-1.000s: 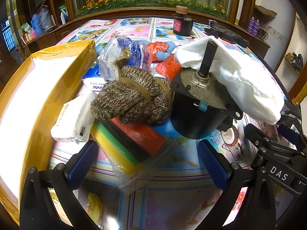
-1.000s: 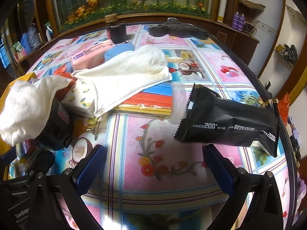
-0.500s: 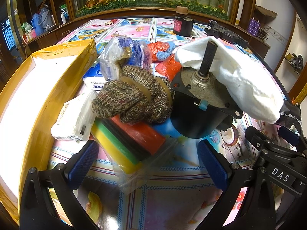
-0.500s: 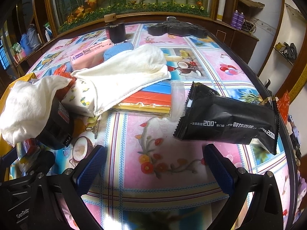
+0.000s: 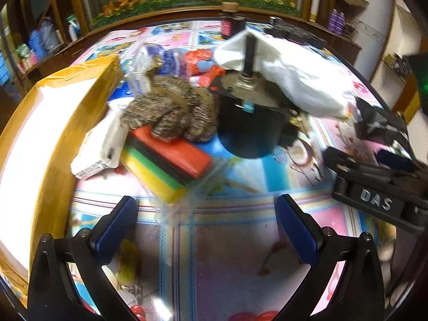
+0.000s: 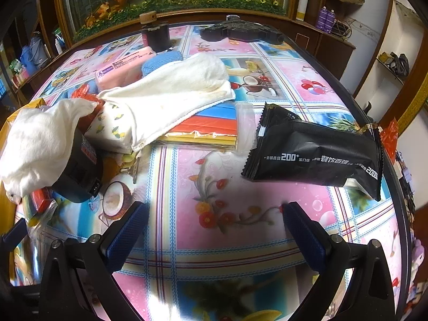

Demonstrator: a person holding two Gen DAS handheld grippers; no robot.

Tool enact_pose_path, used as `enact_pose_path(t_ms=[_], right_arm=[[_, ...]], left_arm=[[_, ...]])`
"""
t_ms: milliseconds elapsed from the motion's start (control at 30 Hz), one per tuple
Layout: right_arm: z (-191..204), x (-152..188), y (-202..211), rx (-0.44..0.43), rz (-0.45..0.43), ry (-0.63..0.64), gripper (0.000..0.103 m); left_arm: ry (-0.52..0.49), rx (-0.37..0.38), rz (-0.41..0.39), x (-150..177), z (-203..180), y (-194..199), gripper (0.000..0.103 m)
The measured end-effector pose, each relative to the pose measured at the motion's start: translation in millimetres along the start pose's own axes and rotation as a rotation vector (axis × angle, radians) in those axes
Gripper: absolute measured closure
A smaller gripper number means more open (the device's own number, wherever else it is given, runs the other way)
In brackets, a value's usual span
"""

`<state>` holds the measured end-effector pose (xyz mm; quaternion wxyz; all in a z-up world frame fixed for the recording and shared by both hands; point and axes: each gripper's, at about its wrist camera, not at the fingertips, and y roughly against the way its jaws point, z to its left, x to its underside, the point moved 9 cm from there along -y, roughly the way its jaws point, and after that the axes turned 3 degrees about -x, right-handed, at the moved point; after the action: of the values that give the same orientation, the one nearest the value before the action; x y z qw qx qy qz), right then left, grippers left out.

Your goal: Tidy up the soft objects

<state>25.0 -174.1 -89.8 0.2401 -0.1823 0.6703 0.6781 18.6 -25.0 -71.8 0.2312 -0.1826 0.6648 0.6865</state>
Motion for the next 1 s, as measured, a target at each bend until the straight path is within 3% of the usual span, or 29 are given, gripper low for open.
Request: enact_pose_path(t_ms=[100, 200, 400, 467, 533, 733, 800, 867, 900, 1000], right_arm=[[2, 0, 0, -0.013, -0.001, 0.018, 0.001], [2, 1, 0, -0.018, -0.002, 0.021, 0.001], [3, 4, 4, -0.026, -0.001, 0.03, 0.001], [2, 9, 12, -0.008, -0.014, 0.035, 0.015], [6, 15, 32, -0.01, -0.048, 0.056, 0.016], [7, 0, 169, -0.05, -0.309, 0.106, 0.015], [0, -19, 238, -0.014, -0.443, 0.142, 0.012], [-12, -36, 301, 0.013, -0.564, 0.153, 0.001], [-19, -44, 330, 0.024, -0.623, 0.151, 0.001], [-39, -70, 397, 0.081, -0.707, 0.151, 0.0]], left_arm=[[0.016, 0.037, 0.035, 7, 2, 7, 0.0], [0.073, 0.08, 0.006, 17, 12, 28, 0.0], [0.113, 0.171, -0.157, 25, 41, 101, 0.0], [0.137, 0.168, -0.234, 22, 62, 134, 0.0], [0.159, 0.16, -0.303, 16, 83, 163, 0.0], [0.111, 0.101, -0.536, -16, 132, 273, 0.0], [0.08, 0.081, -0.6, -30, 142, 308, 0.0], [0.06, 0.067, -0.653, -46, 153, 340, 0.0], [0.052, 0.06, -0.672, -54, 157, 353, 0.0], [0.037, -0.012, -0.714, -89, 171, 386, 0.0]])
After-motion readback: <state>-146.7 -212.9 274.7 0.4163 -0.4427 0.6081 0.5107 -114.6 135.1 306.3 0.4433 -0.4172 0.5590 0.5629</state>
